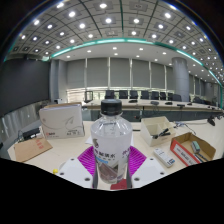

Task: Pour water

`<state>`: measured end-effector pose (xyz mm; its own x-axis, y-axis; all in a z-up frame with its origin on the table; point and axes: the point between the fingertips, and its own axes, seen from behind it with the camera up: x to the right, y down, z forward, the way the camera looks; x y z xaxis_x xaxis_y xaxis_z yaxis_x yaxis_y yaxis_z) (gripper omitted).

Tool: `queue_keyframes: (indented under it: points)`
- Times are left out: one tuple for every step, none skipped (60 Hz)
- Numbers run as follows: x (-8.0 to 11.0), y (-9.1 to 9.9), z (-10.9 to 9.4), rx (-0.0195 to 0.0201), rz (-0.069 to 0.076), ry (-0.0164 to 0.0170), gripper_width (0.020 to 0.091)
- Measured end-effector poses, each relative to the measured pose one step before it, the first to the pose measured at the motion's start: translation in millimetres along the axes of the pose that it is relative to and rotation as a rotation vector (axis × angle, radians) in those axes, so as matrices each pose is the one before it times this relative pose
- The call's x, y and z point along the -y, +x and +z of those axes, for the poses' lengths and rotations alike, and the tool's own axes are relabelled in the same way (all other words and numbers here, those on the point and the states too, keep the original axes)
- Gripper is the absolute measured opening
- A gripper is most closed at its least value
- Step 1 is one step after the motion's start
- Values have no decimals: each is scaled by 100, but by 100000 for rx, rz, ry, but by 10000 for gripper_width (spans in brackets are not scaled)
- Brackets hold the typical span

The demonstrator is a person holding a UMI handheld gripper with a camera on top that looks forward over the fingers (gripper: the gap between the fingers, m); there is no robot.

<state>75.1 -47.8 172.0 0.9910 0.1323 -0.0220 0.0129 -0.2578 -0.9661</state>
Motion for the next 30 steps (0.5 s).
queue_keyframes:
  points:
    - [-792, 186, 256, 320, 7, -1101, 382]
    - [-874, -271, 741, -80, -93, -1154, 382]
    - [-564, 563, -113, 227, 246, -863, 383]
    - [-607, 277, 226, -66, 195, -832, 382]
    - [-605, 284, 246, -68, 14, -785, 383]
    - [-614, 274, 258, 16, -273, -783, 383]
    - [-586, 218, 243, 99, -423, -806, 385]
    - [-580, 216, 211, 17, -381, -760, 382]
    - [-607, 18, 512, -353, -315, -520, 384]
    - [-421, 272, 154, -286, -208, -256, 384]
    - [-492, 180, 95, -14, -60, -309, 383]
    - [-415, 151, 130, 178, 148, -405, 383]
    - [-406, 144, 137, 193, 288, -556, 383]
    - [-329, 171, 120, 78, 346, -401, 383]
    - [-273, 208, 135, 15, 332, -223, 383]
    - [-270, 161, 111, 159, 306, -260, 385]
    - [-295, 162, 136, 218, 284, -326, 385]
    - [-255, 161, 386, -122, 222, -371, 384]
    - [-295, 145, -156, 75, 138, -426, 383]
    - [-286, 215, 68, -58, 264, -392, 384]
    - [-290, 189, 97, -37, 241, -451, 389]
    - [-296, 208, 109, -102, 138, -399, 390]
    - [-310, 91, 28, 102, -220, -271, 394]
    - [253, -39, 23, 447, -4, 1874, 391]
    - [24, -1, 299, 194, -181, 141, 393]
    - [59, -47, -353, 205, -349, -86, 395]
    - [64, -36, -52, 213, -474, 387, 403]
    - [-86, -17, -37, 62, -607, -192, 412]
    - [-31, -56, -26, 100, -549, 38, 427]
    - [-24, -39, -38, 84, -568, 76, 444]
